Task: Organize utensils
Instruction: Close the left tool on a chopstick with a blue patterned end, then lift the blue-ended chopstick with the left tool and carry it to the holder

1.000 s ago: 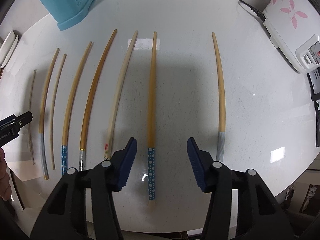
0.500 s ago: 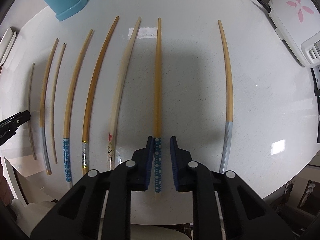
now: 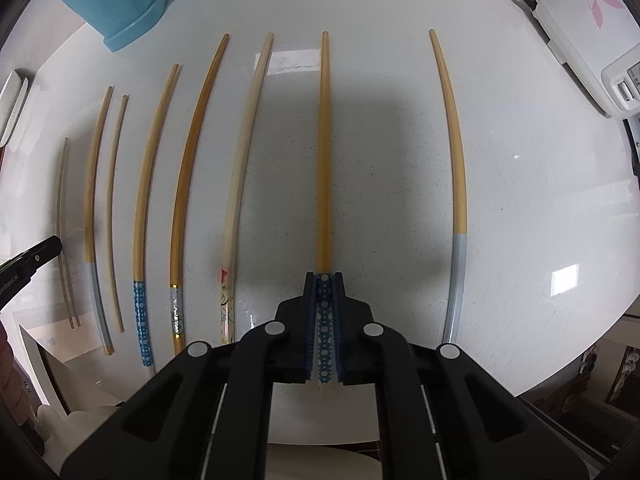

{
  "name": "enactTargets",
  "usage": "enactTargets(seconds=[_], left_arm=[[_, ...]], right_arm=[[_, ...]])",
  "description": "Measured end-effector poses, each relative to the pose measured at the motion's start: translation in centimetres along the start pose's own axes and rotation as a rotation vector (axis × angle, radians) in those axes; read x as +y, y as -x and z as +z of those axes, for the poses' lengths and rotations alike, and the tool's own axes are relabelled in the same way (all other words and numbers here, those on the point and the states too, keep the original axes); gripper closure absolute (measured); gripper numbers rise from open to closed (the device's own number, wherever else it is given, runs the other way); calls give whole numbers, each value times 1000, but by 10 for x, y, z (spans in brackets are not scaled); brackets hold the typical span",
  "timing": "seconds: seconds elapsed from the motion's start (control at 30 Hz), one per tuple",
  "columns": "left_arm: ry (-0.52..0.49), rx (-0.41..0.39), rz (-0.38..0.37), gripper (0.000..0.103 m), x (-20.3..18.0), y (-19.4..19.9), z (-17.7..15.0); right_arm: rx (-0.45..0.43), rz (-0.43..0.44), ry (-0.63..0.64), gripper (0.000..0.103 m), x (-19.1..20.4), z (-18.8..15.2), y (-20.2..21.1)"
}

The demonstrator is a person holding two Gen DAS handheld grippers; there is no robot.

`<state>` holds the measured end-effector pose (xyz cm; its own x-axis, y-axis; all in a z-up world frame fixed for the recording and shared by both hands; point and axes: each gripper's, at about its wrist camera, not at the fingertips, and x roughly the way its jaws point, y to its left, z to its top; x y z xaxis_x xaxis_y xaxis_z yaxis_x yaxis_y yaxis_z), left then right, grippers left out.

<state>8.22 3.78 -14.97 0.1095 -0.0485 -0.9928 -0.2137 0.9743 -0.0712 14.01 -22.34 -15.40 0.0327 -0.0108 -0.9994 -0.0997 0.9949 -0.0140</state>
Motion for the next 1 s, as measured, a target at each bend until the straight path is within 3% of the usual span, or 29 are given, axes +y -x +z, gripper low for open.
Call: enactTargets(seconds=[0.47, 1.0], left_arm=[[-2, -79, -11, 100, -11, 30, -2], [2, -219, -42, 100, -4, 95, -4]], right_arm=[[-90, 37, -13, 96, -4, -11, 26], [-217, 89, -13, 96, -4, -5, 71]])
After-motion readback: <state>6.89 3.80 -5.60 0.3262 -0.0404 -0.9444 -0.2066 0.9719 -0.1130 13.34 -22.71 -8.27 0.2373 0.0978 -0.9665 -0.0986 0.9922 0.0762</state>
